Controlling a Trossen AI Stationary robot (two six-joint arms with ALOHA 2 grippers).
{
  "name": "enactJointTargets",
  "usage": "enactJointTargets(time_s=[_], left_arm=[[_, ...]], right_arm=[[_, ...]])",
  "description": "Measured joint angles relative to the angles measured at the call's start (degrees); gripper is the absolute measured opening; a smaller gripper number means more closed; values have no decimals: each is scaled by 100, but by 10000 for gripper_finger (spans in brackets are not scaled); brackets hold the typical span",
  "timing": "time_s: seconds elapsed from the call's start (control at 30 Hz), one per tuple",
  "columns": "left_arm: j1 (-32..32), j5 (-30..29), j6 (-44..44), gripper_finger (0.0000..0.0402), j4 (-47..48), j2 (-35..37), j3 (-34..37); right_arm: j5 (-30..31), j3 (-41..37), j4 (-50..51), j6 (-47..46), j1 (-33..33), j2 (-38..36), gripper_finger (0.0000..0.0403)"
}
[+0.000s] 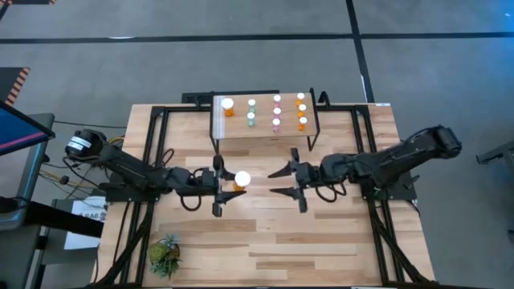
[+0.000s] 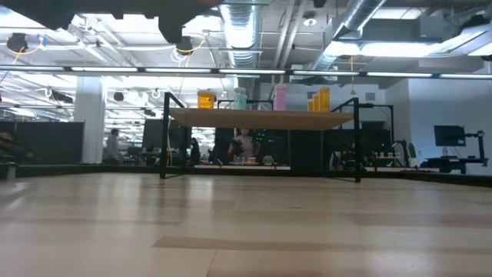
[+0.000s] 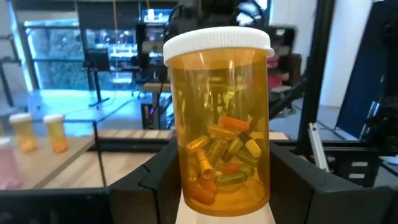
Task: Pick and place medicine bottles onto shelf by color
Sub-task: Put the large orange pill bottle on the shelf aligned with the other large orange pill bottle
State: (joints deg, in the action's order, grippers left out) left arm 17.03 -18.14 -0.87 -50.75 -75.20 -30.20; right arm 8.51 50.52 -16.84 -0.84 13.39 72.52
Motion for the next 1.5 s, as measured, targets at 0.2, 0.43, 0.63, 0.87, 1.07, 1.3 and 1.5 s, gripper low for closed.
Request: enactJointTargets(time_s=[0.2, 0.43, 0.63, 0.87, 1.07, 1.3, 1.5], left_arm=[[-71, -1, 218, 171, 266, 4, -4], [-70, 93, 218, 171, 470, 4, -4], [-69, 119, 218, 171, 561, 4, -4], [-69, 117, 218, 171, 641, 7, -4], [-69, 96, 218, 171, 670, 7, -4], [-69, 102, 220, 171, 779, 9, -4], [-69, 115, 219, 171, 800, 9, -4]], right_arm=[[13, 728, 774, -89, -94, 508, 257], [18, 1970, 2076, -29, -335, 1182, 294], [-477, 2812, 2850, -79, -536, 1701, 310], [-1142, 3470, 3373, -122, -694, 2319, 314], [-1174, 3705, 3556, -40, -759, 2545, 313], [-1312, 3716, 3567, -5, -755, 2535, 313], [-1471, 3718, 3599, 0, -755, 2502, 305]])
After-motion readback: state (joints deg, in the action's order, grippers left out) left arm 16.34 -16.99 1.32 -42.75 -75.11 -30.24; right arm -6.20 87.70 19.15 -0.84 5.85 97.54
